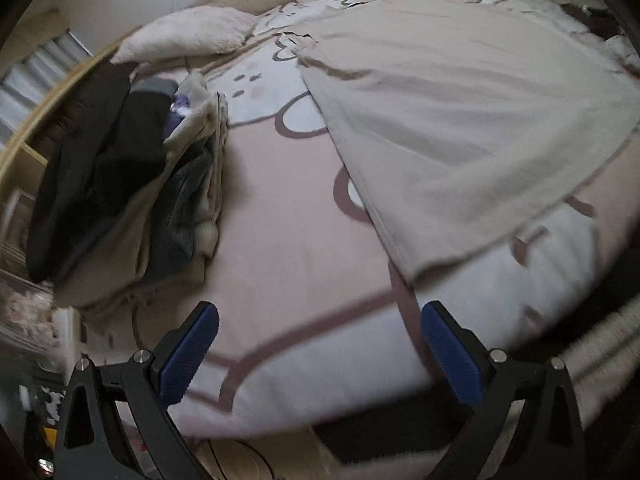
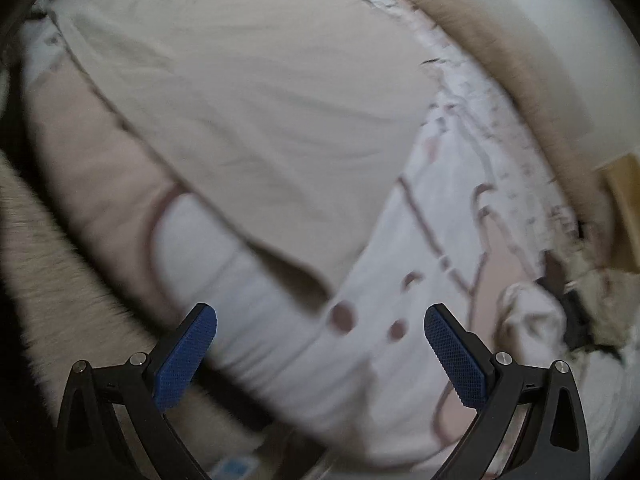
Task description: Fold clothes
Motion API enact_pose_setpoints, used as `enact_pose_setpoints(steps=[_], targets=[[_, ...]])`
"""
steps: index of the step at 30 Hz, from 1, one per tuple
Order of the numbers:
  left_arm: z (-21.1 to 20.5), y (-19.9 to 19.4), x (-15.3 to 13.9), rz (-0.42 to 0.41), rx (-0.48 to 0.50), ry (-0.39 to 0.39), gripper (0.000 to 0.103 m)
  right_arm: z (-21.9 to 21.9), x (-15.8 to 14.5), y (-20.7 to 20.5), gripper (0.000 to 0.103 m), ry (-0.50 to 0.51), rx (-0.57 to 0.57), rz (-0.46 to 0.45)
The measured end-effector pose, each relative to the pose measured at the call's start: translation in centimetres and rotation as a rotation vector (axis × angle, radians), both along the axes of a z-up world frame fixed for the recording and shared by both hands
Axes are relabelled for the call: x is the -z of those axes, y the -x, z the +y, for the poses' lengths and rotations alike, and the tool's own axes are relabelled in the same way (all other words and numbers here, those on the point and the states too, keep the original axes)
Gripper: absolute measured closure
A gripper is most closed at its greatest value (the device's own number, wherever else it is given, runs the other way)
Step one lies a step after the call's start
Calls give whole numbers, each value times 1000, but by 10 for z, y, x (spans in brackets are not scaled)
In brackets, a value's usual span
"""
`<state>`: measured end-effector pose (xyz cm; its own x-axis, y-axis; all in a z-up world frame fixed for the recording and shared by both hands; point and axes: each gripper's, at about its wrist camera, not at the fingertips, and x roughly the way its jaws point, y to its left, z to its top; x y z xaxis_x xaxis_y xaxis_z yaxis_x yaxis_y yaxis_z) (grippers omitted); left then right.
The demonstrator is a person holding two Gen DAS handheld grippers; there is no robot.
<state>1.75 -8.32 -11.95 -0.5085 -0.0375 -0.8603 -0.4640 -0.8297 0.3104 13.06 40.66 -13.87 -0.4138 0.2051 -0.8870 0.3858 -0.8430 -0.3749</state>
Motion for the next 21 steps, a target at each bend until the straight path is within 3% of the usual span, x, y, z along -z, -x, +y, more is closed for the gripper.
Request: enact_pose_setpoints(steps=[3, 7, 10, 12, 14, 17, 21], targets=[[-11, 1, -42, 21, -15, -137, 1, 5, -34, -2, 0, 143, 58, 36], [2, 43, -101, 148, -53, -304, 1, 24, -78, 17, 0, 352, 237, 254], [34, 95, -109, 178, -72, -365, 3, 34, -84, 37, 0, 491, 368, 388], [61, 136, -101, 162, -62, -361, 13, 38, -78, 52, 0, 563, 448, 417], [88, 177, -84, 125, -36, -325, 35, 39, -67, 68, 0, 638, 518, 417], [117, 244, -51, 30, -39, -302, 38, 36, -50, 85, 0, 744, 578, 398], [128, 320, -4, -149, -133, -376, 38, 35, -37, 95, 0, 780, 627, 393]])
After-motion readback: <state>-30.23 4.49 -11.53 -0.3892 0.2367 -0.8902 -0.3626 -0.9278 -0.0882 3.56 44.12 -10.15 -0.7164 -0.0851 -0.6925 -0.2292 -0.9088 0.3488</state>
